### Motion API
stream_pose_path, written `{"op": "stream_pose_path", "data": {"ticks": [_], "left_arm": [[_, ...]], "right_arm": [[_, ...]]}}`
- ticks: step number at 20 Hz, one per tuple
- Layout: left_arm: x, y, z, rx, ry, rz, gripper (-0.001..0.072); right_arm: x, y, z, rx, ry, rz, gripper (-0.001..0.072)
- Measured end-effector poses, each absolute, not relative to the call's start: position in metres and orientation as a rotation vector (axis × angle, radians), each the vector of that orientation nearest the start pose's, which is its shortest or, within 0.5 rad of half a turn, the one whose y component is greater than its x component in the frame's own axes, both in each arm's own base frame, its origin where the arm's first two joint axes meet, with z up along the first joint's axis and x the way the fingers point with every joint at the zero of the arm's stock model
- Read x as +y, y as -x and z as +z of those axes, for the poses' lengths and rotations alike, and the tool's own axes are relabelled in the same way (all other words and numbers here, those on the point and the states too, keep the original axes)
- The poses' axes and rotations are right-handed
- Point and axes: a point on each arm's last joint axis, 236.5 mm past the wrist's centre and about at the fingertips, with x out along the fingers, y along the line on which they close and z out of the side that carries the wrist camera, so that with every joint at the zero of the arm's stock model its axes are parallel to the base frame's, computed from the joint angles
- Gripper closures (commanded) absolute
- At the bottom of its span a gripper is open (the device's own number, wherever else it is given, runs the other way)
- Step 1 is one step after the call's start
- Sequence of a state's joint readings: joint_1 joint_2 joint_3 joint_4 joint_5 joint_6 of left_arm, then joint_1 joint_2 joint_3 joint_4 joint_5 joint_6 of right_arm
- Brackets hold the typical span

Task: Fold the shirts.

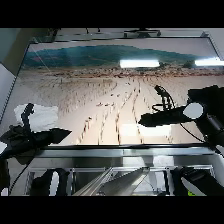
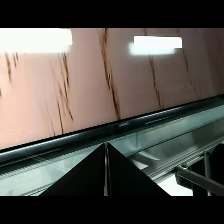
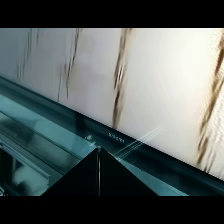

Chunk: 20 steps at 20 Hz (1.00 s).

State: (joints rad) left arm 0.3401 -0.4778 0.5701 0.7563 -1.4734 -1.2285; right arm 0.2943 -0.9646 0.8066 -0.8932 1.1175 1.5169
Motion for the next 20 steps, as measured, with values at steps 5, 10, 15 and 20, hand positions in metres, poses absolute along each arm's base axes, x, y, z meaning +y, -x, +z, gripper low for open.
{"op": "stream_pose_path", "data": {"ticks": [5,10,15,20], "left_arm": [[-0.111,-0.2,0.073,1.062,0.522,-0.522,0.0687],[-0.093,-0.218,0.09,1.001,0.448,-0.457,0.0283],[-0.041,-0.276,0.134,0.915,0.337,-0.286,-0.0003],[0.068,-0.35,0.141,0.973,0.206,0.008,-0.0003]], "right_arm": [[0.216,-0.252,0.038,1.302,-0.417,0.613,0.0694],[0.216,-0.252,0.038,1.302,-0.417,0.613,0.0694],[0.216,-0.252,0.038,1.302,-0.417,0.614,0.0693],[0.216,-0.252,0.038,1.302,-0.417,0.613,0.0694]]}}
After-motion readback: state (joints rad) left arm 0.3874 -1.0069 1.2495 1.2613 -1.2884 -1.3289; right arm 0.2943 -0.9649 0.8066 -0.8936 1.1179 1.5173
